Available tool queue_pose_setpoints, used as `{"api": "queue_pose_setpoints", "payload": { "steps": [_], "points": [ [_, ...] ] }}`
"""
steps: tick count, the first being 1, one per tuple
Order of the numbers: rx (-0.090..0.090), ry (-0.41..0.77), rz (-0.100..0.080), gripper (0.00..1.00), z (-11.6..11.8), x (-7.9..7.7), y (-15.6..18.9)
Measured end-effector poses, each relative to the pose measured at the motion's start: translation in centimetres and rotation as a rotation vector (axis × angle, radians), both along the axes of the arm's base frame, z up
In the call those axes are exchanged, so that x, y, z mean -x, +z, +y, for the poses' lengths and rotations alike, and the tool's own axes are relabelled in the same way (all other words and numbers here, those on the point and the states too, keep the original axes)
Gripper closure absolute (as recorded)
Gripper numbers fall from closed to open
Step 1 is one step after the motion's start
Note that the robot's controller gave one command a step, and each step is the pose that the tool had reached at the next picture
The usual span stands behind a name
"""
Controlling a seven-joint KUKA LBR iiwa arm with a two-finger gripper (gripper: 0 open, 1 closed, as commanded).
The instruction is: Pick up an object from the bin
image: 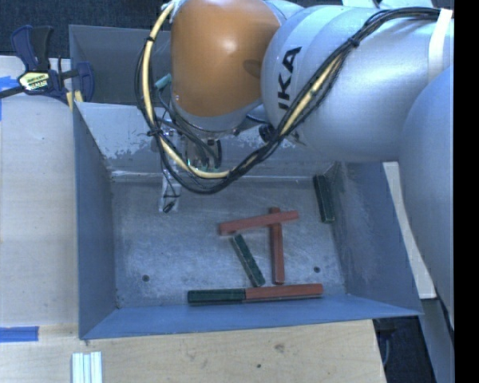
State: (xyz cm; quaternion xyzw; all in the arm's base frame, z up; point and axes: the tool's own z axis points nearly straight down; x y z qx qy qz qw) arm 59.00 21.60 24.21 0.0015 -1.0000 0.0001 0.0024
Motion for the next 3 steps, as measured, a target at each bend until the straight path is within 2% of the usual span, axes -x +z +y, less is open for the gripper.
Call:
{"api": "queue_pose_setpoints", "payload": {
  "steps": [1, 2, 3],
  "points": [
    [0.004, -0.029, -0.003, 0.0, -8.8, -2.0, -4.8],
    [0.001, 0.088, 0.002, 0.0, -9.8, 2.1, -15.9],
    [0.001, 0.252, -0.006, 0.0, -15.7, 1.7, -16.0]
  ]
}}
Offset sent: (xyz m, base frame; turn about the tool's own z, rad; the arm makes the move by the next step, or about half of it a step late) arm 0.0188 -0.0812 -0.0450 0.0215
